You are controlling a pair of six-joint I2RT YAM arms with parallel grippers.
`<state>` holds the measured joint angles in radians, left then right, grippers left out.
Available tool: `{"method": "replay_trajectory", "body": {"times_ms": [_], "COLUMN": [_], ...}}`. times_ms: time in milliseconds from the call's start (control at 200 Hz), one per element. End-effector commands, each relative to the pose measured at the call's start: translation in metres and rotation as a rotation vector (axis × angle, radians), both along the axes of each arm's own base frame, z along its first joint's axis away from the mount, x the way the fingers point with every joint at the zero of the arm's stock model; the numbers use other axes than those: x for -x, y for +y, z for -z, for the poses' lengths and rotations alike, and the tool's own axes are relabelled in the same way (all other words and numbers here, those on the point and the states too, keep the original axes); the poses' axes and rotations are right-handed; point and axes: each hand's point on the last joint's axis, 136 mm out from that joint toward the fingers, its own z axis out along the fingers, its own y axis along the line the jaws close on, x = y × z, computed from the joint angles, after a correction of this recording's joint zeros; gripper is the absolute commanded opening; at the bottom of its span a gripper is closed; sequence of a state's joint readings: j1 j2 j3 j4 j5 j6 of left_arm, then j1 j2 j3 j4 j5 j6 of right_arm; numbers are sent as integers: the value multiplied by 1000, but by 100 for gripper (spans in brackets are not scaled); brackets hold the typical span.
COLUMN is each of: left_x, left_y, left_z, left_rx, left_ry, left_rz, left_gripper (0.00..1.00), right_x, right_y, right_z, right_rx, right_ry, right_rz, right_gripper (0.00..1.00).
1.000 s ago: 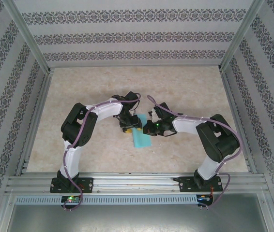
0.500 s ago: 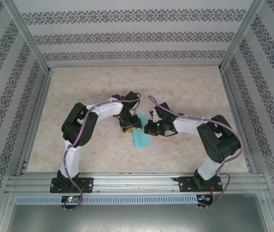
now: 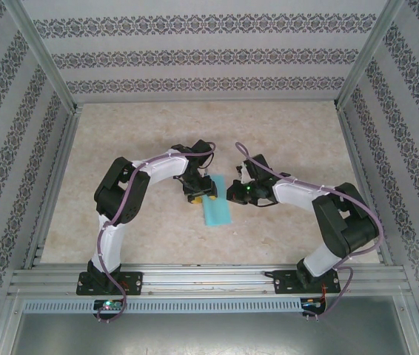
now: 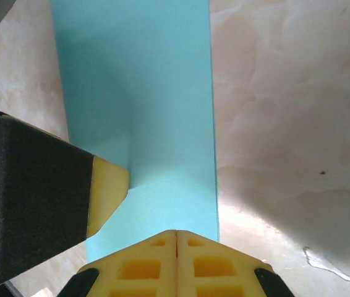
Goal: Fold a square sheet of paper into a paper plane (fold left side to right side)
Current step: Hold the square sheet of paper at the center of the table, then first fold the square sheet of paper in half at the center of the table.
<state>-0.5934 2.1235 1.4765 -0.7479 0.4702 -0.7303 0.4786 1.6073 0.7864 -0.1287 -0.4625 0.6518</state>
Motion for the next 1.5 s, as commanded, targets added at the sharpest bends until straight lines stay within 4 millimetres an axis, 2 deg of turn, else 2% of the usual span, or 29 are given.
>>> {"method": "replay_trajectory", "body": {"times_ms": [0,120,225,545,674,819,954,1089,1154,1219,1369,1434,1499], "left_x": [22,22,22,21,16,1,-20,-31,-27,-20,-6,-4,-1], "left_y": [-5,-4,-5,-5,-4,2,18,33,29,20,-6,-14,-20], "left_z": [97,97,97,94,83,50,-2,-52,-66,-74,-75,-72,-71], "left_rx": [-32,-34,-34,-30,-21,20,43,71,134,208,412,469,510], "left_ry": [58,57,56,47,13,-77,-225,-367,-392,-386,-325,-311,-303], "left_rz": [73,73,75,76,75,42,7,-5,9,22,26,28,38], "left_gripper": [51,51,51,51,57,64,72,75,70,58,29,19,14], "right_x": [4,3,4,22,30,34,35,37,38,38,40,40,41], "right_y": [17,26,26,-1,-7,-9,-9,-11,-13,-14,-16,-17,-17], "right_z": [5,10,18,49,59,66,69,72,73,74,75,76,76], "right_rx": [-18,-23,-9,118,144,154,162,176,181,188,197,199,199], "right_ry": [21,34,50,151,185,202,210,213,213,214,218,219,220], "right_rz": [-49,-63,-62,-58,-63,-62,-64,-60,-57,-53,-48,-48,-48], "right_gripper": [8,7,7,0,0,0,0,0,0,0,0,0,0]}}
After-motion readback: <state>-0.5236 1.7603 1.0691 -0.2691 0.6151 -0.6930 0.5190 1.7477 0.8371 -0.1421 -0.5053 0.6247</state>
